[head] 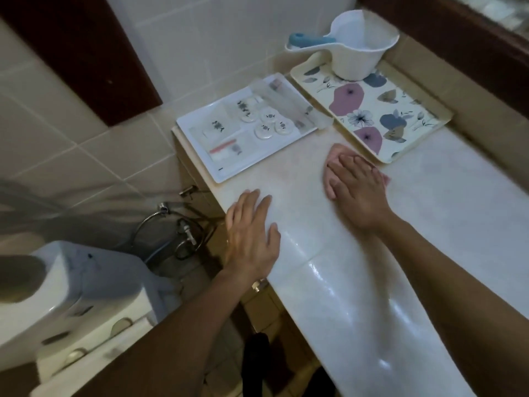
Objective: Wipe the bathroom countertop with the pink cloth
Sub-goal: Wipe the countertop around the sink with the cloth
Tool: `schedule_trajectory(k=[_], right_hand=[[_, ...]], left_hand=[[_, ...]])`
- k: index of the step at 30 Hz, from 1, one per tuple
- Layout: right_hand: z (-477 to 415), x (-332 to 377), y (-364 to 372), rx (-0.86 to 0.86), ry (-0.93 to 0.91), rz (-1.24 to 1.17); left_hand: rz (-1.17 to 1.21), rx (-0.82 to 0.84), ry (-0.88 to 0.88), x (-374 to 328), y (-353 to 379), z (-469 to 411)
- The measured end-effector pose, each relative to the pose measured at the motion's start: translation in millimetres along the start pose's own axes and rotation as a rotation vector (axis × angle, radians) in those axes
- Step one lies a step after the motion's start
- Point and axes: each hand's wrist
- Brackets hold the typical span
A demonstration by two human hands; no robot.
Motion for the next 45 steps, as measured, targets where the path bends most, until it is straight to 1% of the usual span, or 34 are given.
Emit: schedule_trajectory(k=[2, 4, 7, 10, 12, 14, 16, 17, 19, 20, 22, 25, 26, 28, 31, 36, 39, 40, 42, 45], right_hand=[[-30.9, 17.3, 6.1, -0.053, 0.118, 0.038], [-42.1, 44.3, 18.1, -0.053, 0.114, 0.045], [-25.8, 82.0, 33.1, 0.018, 0.022, 0.01], [20.0, 101.5, 40.6, 0.101, -0.132, -0.05], [58.5, 90.7, 40.9, 0.182, -0.265, -0.074], [79.5, 67.1, 31.8, 0.219, -0.315, -0.048], [70.3, 52.2, 22.8, 0.168, -0.261, -0.012], [58.7, 53.7, 21.8, 0.125, -0.187, 0.009], [31.4, 76.4, 29.1, 0.069, -0.026, 0.033], [20.2, 95.9, 37.3, 0.065, -0.007, 0.036], [13.3, 142.3, 57.5, 0.111, -0.103, 0.059], [41.0, 188.9, 77.5, 0.144, -0.267, 0.131], [57.8, 191.4, 78.1, 0.133, -0.287, 0.121], [99.8, 178.2, 75.4, 0.122, -0.258, 0.102], [177.3, 134.9, 70.7, 0.086, -0.109, 0.057], [325.4, 56.7, 60.6, 0.02, 0.188, 0.045], [417.2, 10.3, 56.8, -0.008, 0.396, 0.037], [445.4, -1.4, 54.4, -0.004, 0.456, 0.045], [486.0, -12.7, 53.7, -0.001, 0.519, 0.058], [488.9, -1.2, 58.6, -0.064, 0.655, 0.046]], left_hand=[[0.018, 0.001, 0.005, 1.2, 0.0, -2.5], [0.029, 0.003, 0.004, 1.9, -0.4, -3.5], [0.079, 0.012, -0.017, 1.8, -2.8, -1.7], [0.246, 0.015, -0.079, -0.8, -9.9, 1.7], [0.373, 0.008, -0.165, 2.3, -20.5, 11.5], [0.426, -0.032, -0.244, 16.0, -36.8, 29.1], [0.402, -0.072, -0.286, 42.1, -53.5, 53.8], [0.37, -0.067, -0.308, 58.2, -60.5, 66.4], [0.279, 0.008, -0.392, 90.9, -70.1, 85.9], [0.231, 0.071, -0.449, 104.6, -73.5, 92.3], [0.179, 0.175, -0.519, 121.5, -78.7, 102.0], [0.193, 0.197, -0.517, 118.4, -87.0, 102.6], [0.206, 0.187, -0.503, 112.0, -89.5, 98.4], [0.239, 0.151, -0.433, 94.0, -94.2, 88.1], [0.229, 0.156, -0.235, 55.6, -93.6, 74.8], [0.073, 0.331, 0.124, -18.9, -57.2, 67.2], [-0.048, 0.473, 0.331, -45.1, -23.5, 73.5], [-0.09, 0.499, 0.364, -50.9, -13.8, 76.9], [-0.166, 0.483, 0.393, -54.9, -0.3, 84.3], [-0.208, 0.433, 0.412, -58.0, 5.5, 87.7]])
Point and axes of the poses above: each hand's wrist, its own z-axis away from the middle knuckle, its own y-axis out of the palm, x = y × z
